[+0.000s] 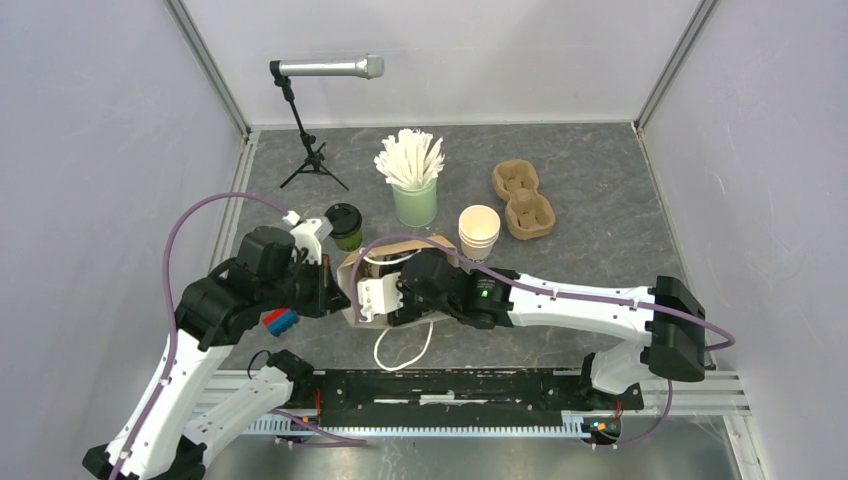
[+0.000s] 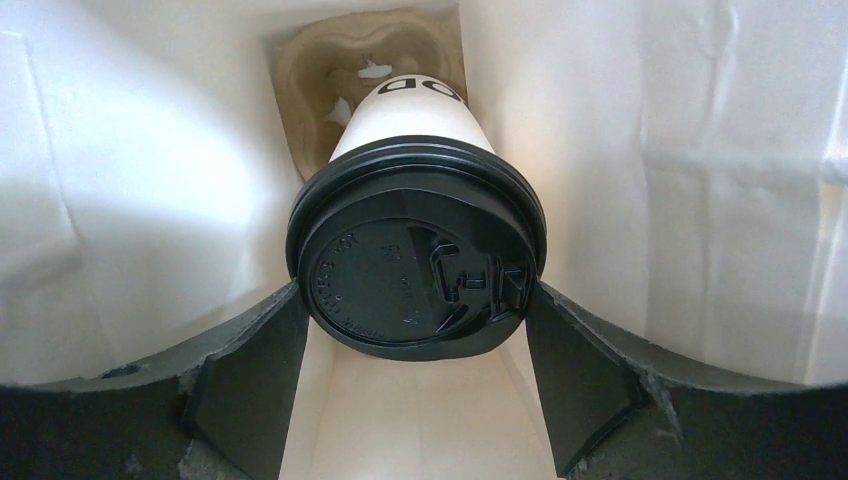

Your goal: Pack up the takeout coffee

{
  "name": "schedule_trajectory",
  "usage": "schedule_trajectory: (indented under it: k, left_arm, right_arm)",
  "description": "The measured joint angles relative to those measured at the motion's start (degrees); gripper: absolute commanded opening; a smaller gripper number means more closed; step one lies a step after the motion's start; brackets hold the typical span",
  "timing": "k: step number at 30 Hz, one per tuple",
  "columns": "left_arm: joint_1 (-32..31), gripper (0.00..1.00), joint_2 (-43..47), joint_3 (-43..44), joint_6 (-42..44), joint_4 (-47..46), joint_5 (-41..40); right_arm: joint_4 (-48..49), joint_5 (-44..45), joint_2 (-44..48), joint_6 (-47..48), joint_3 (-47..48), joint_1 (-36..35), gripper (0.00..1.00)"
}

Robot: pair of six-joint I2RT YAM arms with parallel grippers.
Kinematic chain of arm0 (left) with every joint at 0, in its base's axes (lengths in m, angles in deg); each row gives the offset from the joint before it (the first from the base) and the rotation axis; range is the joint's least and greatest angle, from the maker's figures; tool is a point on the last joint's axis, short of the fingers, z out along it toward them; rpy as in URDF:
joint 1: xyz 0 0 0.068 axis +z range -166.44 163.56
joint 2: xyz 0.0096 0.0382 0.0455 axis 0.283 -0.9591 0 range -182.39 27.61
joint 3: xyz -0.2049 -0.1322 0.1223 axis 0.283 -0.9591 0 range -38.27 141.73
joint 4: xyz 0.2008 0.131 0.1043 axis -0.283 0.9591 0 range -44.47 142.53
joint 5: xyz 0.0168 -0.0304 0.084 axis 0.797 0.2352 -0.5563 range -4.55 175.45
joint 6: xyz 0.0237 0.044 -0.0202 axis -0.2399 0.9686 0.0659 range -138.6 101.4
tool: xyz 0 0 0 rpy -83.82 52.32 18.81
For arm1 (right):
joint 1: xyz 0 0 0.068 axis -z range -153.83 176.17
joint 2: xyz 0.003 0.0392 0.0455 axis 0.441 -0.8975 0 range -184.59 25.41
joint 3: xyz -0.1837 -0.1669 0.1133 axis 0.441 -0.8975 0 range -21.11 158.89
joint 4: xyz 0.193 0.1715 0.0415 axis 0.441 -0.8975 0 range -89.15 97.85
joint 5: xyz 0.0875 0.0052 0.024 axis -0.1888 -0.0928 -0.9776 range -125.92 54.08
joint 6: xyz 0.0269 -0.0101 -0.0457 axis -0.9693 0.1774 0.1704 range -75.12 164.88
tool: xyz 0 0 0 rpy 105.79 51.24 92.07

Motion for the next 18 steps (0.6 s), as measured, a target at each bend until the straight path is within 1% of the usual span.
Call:
schedule_trajectory:
  k: [8,13,18]
  left_arm:
    - [0.00,0.02,-0.07,-0.42,2.36,-0.92,0.00]
    - [0.00,0.02,0.59,-1.57,3.54,-1.97,0.79]
    - [0.00,0.02,0.98,-2.08,4.50,-2.34,1.44]
  right_arm:
    - [0.76,-2.21,-0.04,-0.04,0.11,0.00,0.81]
    - [1.64,-2.64,-1.84,-1.14,2.54,0.00,0.81]
    - [2.64,-2.54,-2.73,-2.16,2.99,-0.26,0.81]
